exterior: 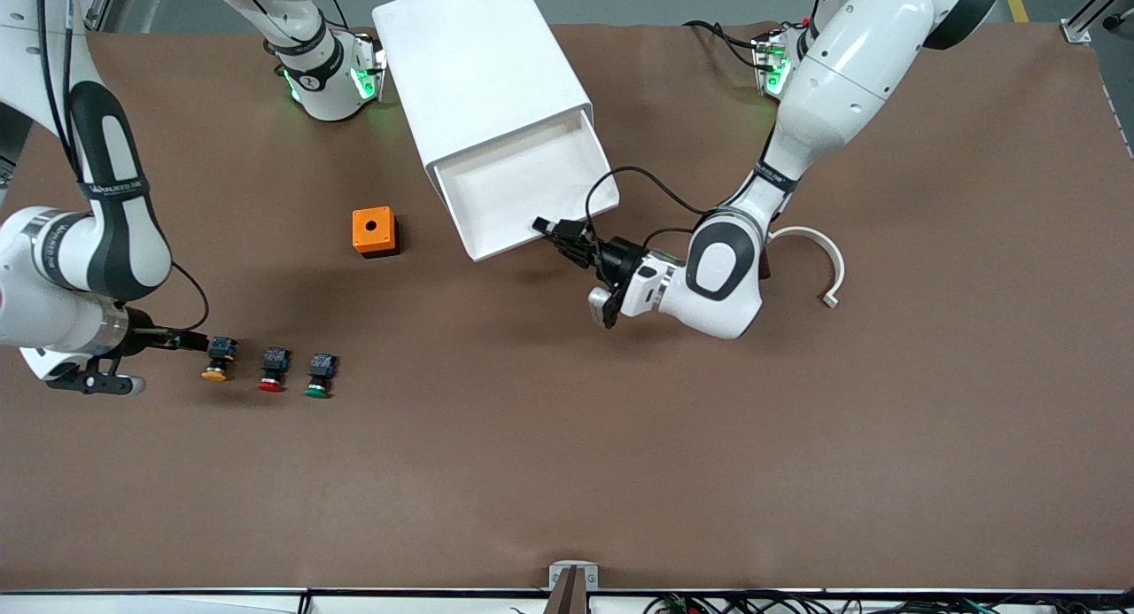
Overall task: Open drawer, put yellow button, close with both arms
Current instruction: 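Pull the drawer open with the left gripper while the right gripper reaches the yellow button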
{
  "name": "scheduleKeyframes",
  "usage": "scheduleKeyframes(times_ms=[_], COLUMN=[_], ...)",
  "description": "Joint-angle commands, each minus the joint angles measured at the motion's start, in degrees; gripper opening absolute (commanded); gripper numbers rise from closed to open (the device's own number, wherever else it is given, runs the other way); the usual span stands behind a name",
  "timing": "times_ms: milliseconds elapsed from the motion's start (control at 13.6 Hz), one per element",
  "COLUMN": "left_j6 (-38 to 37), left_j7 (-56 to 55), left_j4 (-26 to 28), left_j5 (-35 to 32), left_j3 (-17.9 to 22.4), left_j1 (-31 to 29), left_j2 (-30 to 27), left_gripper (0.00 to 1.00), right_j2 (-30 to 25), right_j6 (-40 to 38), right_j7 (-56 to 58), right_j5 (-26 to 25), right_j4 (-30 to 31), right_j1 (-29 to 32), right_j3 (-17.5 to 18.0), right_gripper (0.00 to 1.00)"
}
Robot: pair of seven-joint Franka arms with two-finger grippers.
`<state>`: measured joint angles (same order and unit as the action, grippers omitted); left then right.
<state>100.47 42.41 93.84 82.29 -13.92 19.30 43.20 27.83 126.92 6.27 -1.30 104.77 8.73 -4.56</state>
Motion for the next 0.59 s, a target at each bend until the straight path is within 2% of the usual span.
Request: scheduleKeyframes(times_ms=[0,221,294,368,515], left_j6=[0.34,0.43,0.43,0.34,0.34], left_j7=[0.13,-0.22,-0.91,-4.31,-14.32], left_j4=[-1.12,-0.86,-0.77,-0.77,-1.20], left_j5=[0.15,0.15,-1.16,-4.56,-7.92], left_j3=[-0.14,-0.05,0.12,0.21,0.39], left_j1=[-0.75,-0.76,-1.10,-1.37,-2.07], left_j2=[0.83,0.31,0.22,-0.22,-1.71], left_gripper=[0.22,0.22,0.53,1.00,1.00], right_j2=[0.03,2.32,2.58,3.54,4.77], right_j6=[5.77,7.64,8.42,9.21,9.75], right_j7=[0.41,0.41,0.41,0.50,0.50], right_j5=[-0.99,-0.99,-0.99,-0.99,-0.99], right_j4=[4.12,4.30,4.39,4.30,4.30], right_j1=[0.15,0.15,0.06,-0.03,-0.12], right_j3=[0.34,0.34,0.34,0.34,0.34], right_gripper=[1.00,1.00,1.00,1.00,1.00])
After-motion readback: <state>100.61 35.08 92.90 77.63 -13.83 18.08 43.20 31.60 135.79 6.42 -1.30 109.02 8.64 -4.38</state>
